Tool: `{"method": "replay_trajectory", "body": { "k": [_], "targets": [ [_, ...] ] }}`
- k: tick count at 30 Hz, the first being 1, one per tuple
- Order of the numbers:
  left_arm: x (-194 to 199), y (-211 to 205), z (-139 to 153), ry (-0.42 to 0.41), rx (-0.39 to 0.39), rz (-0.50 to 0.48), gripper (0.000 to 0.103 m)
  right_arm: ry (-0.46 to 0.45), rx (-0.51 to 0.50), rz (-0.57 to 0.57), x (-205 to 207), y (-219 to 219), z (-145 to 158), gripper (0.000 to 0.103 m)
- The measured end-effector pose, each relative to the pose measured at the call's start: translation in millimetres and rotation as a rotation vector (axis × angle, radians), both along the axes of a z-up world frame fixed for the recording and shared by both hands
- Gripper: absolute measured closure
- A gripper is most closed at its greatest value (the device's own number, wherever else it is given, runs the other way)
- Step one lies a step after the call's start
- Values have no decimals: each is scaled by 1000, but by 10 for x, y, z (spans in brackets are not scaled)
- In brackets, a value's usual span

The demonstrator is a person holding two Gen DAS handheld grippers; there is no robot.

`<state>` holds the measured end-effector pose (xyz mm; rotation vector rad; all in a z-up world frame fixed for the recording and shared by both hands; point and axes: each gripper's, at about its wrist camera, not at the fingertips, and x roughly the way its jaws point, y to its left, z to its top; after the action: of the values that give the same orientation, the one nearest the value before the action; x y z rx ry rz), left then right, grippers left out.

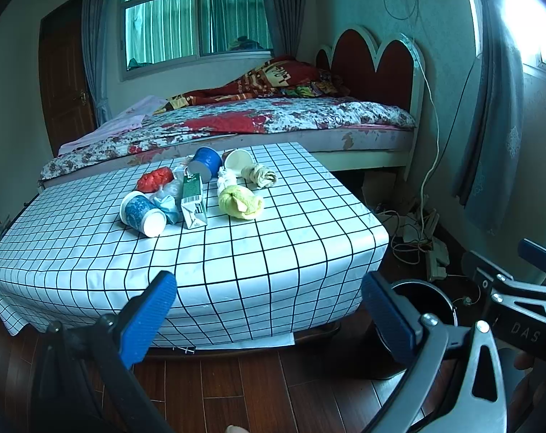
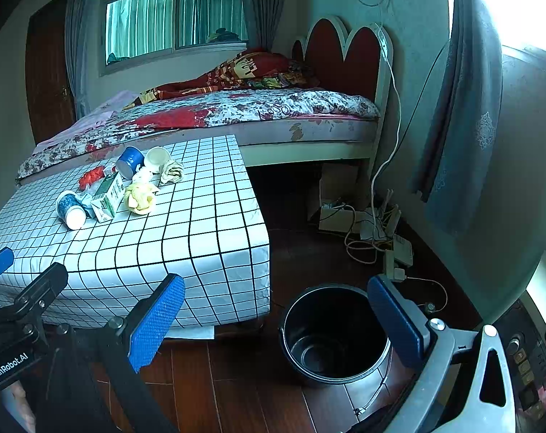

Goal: Collect trash

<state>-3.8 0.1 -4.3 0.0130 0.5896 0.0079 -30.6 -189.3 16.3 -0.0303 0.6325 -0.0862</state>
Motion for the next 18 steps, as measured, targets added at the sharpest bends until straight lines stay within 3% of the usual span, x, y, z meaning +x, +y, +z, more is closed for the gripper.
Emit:
{"method": "replay_trajectory", "body": {
  "k": [18],
  "targets": [
    [-30,75,-61,10,4,2,1,13,-3,14,54,52,-21,1]
  ]
}}
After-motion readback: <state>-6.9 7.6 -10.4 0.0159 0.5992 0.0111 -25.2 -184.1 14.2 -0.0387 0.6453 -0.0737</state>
